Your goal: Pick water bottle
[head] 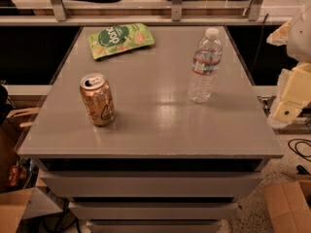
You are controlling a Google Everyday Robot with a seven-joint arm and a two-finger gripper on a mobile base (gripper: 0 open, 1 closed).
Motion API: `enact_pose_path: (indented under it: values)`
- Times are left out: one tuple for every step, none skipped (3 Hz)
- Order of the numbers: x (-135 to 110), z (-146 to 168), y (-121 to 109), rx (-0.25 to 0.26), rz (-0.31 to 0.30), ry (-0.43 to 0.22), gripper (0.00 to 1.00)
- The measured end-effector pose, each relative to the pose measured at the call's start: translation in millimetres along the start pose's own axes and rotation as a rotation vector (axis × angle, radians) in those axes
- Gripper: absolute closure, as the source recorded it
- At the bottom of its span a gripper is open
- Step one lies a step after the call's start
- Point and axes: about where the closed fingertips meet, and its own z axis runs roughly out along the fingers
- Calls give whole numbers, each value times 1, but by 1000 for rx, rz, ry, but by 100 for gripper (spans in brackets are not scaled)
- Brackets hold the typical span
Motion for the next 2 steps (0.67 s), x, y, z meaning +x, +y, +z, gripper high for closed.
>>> enact_pose_path:
  values:
    - [0, 0, 0, 0, 0, 0, 0]
    - [1, 5, -2, -1, 27, -28, 0]
